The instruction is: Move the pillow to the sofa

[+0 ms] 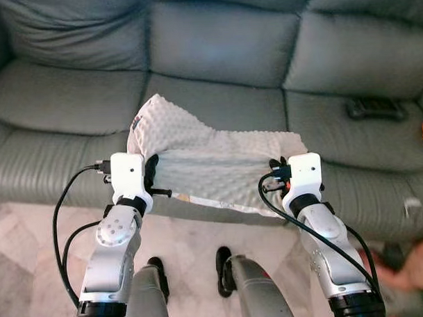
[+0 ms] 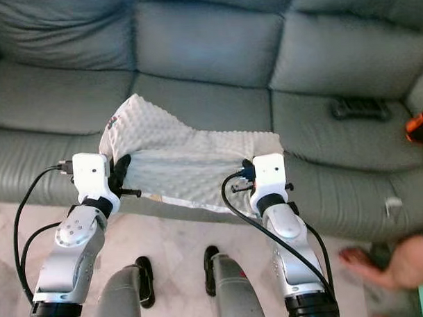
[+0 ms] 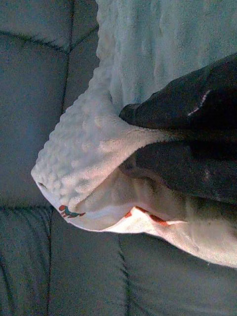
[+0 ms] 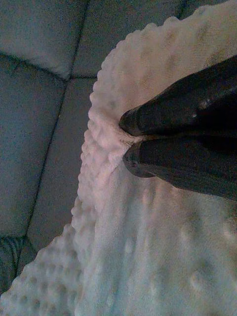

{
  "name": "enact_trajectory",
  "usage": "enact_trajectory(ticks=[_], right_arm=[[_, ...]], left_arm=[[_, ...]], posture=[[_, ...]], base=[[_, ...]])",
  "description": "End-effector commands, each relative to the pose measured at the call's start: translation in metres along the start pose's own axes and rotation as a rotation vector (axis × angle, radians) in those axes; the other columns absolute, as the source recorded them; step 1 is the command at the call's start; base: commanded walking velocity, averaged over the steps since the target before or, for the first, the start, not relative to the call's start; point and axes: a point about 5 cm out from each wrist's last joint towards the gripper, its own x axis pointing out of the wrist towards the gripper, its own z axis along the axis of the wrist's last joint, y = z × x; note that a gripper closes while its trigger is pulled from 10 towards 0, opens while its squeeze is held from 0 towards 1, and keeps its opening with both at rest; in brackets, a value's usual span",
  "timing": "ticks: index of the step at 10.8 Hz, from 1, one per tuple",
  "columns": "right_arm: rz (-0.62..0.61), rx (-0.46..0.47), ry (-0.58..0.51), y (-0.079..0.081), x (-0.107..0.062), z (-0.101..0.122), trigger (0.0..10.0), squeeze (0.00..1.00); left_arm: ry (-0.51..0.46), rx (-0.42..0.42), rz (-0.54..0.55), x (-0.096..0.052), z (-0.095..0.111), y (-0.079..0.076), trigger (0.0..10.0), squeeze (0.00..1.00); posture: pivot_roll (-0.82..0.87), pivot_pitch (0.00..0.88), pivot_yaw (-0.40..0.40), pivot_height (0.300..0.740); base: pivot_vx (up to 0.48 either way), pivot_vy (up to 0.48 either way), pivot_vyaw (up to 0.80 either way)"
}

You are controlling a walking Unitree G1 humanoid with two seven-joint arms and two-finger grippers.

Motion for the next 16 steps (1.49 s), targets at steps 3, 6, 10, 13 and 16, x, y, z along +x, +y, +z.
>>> enact_trajectory(ticks=[3, 6, 10, 13, 16], right_arm=[[-0.037, -0.021, -0.016, -0.0104, -0.0002, 0.0012, 10.0, 0.00], [-0.034, -0.026, -0.020, -0.0100, 0.0004, 0.0012, 10.0, 0.00], [-0.015, -0.029, -0.017, -0.0062, 0.0009, 0.0002, 10.0, 0.00], [-0.013, -0.037, -0.009, -0.0064, 0.0013, -0.0014, 10.0, 0.00], [-0.014, -0.033, 0.005, -0.0032, -0.0009, -0.0048, 10.0, 0.00]], left_arm=[[-0.016, 0.004, 0.008, -0.0005, 0.0003, 0.0058, 10.0, 0.00], [-0.022, 0.005, 0.001, 0.0009, 0.0013, 0.0053, 10.0, 0.00], [-0.021, 0.004, -0.008, 0.0014, 0.0006, 0.0023, 10.0, 0.00], [-0.018, 0.016, -0.009, 0.0020, -0.0012, 0.0025, 10.0, 0.00], [0.010, 0.057, -0.039, 0.0019, -0.0058, 0.0033, 10.0, 0.00]], posture=[[-0.04, 0.318, -0.076, 0.740], [-0.04, 0.311, -0.077, 0.740], [-0.04, 0.307, -0.082, 0.740], [-0.04, 0.307, -0.087, 0.740], [-0.05, 0.330, -0.083, 0.740]], base=[[0.085, 0.000, 0.00], [0.328, 0.000, 0.00], [0.323, 0.000, 0.00], [0.000, 0.000, 0.00], [0.000, 0.000, 0.00]])
